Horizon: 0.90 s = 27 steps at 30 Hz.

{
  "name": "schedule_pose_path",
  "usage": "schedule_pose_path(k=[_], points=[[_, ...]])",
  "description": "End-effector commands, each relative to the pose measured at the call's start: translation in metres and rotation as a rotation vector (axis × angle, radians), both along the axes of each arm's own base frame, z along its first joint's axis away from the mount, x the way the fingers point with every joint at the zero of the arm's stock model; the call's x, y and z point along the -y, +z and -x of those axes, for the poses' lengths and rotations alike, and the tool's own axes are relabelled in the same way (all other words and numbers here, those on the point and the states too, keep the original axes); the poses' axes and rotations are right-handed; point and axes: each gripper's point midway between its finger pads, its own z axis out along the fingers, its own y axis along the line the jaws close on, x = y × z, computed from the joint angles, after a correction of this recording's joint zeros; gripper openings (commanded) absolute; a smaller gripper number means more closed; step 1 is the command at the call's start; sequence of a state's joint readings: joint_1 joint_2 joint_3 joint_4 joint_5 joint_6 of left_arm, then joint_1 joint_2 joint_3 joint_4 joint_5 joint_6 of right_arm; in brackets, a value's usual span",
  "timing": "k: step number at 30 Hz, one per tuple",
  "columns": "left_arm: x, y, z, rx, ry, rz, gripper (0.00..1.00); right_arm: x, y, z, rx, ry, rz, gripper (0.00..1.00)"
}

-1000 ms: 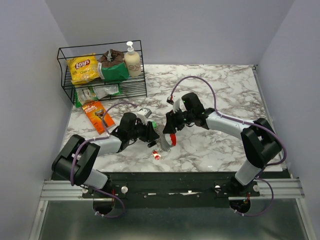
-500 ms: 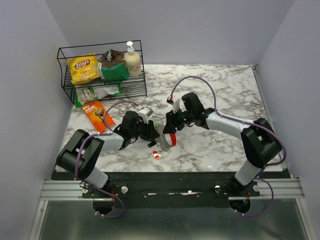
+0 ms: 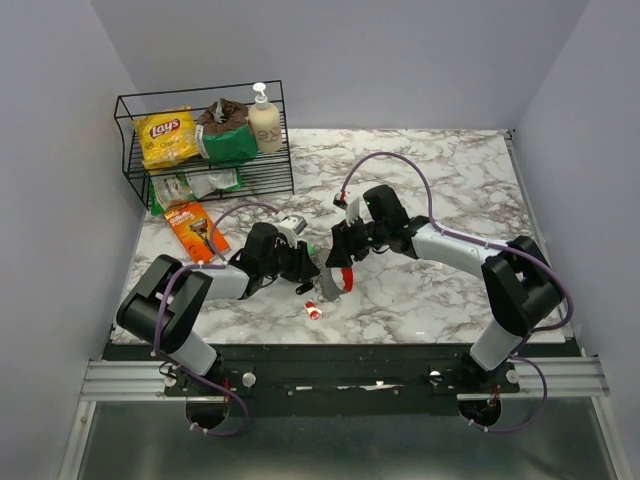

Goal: Put the keys on the keyring

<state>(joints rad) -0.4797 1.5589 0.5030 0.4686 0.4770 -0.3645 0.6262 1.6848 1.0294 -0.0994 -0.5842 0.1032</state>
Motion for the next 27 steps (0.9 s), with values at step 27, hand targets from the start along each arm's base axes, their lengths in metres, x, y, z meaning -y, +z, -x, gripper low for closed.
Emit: schedule_pose_path(k=[27], points=[[0.015, -0.002, 0.003, 0.007, -0.070, 0.026, 0.04, 0.002, 0.008, 0.000, 0.021, 0.015, -0.013, 0.63]])
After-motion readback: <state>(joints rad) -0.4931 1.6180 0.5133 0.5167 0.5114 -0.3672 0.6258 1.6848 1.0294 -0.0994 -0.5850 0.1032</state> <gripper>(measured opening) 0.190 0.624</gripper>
